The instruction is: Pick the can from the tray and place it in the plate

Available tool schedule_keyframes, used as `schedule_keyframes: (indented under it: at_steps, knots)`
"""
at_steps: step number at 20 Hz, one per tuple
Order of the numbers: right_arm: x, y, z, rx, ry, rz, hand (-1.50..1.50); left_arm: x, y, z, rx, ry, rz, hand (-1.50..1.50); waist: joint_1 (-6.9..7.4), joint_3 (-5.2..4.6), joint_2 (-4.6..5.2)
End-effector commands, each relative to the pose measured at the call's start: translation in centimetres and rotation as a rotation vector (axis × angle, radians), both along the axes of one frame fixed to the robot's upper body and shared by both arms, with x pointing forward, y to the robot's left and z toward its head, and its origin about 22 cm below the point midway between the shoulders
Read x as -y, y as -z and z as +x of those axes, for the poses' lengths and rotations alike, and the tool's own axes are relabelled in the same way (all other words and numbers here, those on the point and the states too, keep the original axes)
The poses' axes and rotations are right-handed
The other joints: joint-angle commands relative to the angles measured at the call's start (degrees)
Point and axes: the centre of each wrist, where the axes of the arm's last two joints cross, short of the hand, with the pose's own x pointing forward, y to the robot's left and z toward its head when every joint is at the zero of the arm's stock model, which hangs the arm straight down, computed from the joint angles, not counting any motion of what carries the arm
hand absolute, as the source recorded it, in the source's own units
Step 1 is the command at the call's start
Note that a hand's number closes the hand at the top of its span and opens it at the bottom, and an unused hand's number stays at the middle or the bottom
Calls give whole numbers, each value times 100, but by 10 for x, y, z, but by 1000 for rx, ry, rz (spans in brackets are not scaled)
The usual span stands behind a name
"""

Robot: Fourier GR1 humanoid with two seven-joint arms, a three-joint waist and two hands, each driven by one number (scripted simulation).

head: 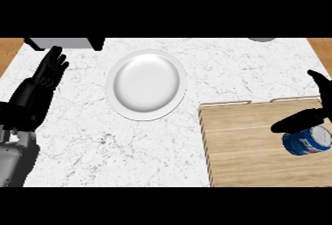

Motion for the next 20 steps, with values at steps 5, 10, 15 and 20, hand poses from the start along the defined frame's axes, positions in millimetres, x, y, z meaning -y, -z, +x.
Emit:
schedule_keyframes:
  at_steps: [5,10,15,20]
  knots:
    - [11,-2,3,-273,172,-146,-150,11,-4,2,-1,6,-4,0,-13,4,5]
    - [37,25,-4,-353,215,-128,-150,-6,-1,-5,-18,-4,18,0,-9,10,9]
    - [25,44,1,-357,238,-92,-150,4,-13,-7,7,7,-3,0,76,16,19]
    - [22,63,-21,-402,201,-50,-150,-8,-8,-1,-2,3,7,0,-4,15,16]
